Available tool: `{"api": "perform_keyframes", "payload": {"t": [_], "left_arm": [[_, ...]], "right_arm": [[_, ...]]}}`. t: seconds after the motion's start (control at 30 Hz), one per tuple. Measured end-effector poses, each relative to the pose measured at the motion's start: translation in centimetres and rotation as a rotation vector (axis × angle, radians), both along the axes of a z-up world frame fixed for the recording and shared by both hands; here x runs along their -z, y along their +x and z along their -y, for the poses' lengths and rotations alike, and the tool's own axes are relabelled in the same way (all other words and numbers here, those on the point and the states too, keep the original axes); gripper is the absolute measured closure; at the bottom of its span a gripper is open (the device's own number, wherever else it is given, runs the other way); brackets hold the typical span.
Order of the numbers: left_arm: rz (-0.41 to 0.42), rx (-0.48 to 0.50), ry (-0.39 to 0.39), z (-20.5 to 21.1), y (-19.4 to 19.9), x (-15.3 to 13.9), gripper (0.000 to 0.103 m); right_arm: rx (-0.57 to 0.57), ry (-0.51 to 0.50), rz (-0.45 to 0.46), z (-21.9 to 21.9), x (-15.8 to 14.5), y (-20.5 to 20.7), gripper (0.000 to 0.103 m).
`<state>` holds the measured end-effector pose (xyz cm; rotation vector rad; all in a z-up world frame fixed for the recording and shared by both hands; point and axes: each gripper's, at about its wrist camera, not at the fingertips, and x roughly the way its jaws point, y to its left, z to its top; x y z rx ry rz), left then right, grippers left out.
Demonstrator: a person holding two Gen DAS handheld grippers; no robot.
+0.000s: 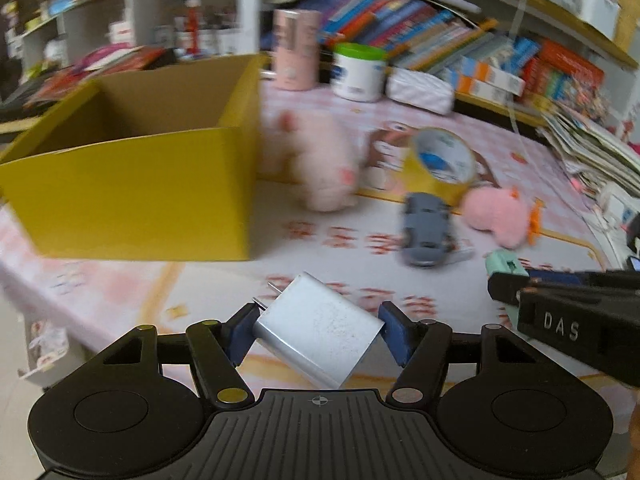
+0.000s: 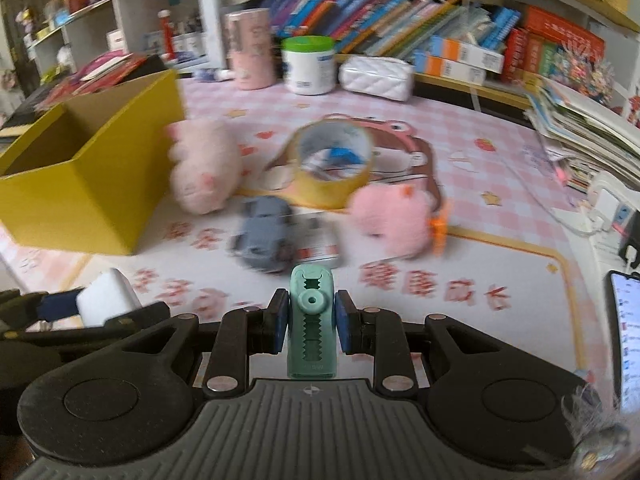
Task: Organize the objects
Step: 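Carry the stapler in the right tool over the yellow box while the left carries the charger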
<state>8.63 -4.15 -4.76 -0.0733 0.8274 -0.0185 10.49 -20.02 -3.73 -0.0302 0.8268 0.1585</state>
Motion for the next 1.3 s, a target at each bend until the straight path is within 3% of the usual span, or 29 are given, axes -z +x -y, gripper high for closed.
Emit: {"api": "perform_keyframes", "payload": {"t": [0.33,0.63,1.07,1.3], "left_arm": [[0.029,-0.124,0.026,-9.7,-4.8,-1.4,0.038],[0.083,-0.155,0.047,-15.4,-8.2,-2.6,0.038],[0.151,-0.138,0.013,-17.9,-10.1,-4.1,0.038],[0.139,-0.126,0.01,-17.8,-9.9,-3.8,0.038]], "right_arm": [[-0.093,-0.006,0.018,-10.1,-0.5,-4.4,0.08],[-0.14,0.016,0.05,-16.8,-0.8,-7.4,0.08],[-0.162,-0.006,0.098,-20.1,-2.2,-9.6,0.08],[-0.153,-0.01,0.096,-20.1,-2.1,-9.4,0.08]]}}
